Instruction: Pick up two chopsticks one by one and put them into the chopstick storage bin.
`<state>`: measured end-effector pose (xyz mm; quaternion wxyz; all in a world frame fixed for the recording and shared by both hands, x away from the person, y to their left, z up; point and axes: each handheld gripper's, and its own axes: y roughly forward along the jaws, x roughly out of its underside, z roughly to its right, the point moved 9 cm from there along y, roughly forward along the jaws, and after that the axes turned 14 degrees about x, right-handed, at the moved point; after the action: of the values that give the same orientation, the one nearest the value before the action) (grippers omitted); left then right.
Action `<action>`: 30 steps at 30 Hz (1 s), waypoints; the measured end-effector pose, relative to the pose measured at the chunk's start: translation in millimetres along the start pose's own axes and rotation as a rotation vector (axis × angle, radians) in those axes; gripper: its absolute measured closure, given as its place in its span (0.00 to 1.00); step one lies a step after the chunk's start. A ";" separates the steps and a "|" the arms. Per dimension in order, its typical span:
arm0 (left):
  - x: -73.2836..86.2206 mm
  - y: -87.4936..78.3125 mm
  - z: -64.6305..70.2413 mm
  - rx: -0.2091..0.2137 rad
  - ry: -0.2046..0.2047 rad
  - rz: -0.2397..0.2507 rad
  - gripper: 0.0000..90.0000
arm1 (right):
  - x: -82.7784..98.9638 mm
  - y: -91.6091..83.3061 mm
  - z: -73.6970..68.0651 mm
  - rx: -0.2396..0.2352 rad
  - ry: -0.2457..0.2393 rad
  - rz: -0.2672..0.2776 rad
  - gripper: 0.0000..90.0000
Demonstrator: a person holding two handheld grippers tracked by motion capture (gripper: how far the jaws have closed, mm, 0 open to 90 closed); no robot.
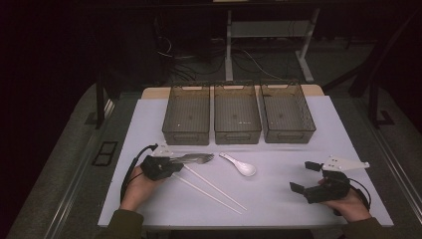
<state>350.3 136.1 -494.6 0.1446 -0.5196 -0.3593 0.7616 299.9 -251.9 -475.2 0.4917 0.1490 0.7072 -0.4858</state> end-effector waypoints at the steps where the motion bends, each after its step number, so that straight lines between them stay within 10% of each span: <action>1: -0.7 -0.2 3.2 0.011 0.007 0.003 0.94 | 0.1 0.0 0.0 -0.001 0.000 -0.001 0.01; 17: -6.0 22.8 50.8 0.240 0.184 -0.070 0.77 | 0.3 0.1 -0.6 -0.003 -0.002 -0.002 0.01; 30: -2.2 36.4 56.1 0.289 0.249 -0.138 0.80 | 0.5 0.4 -0.9 -0.004 -0.001 -0.004 0.01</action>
<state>306.6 87.0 -507.1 0.3128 -0.5579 -0.2603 0.7233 299.4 -251.1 -475.7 0.4915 0.1463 0.7082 -0.4853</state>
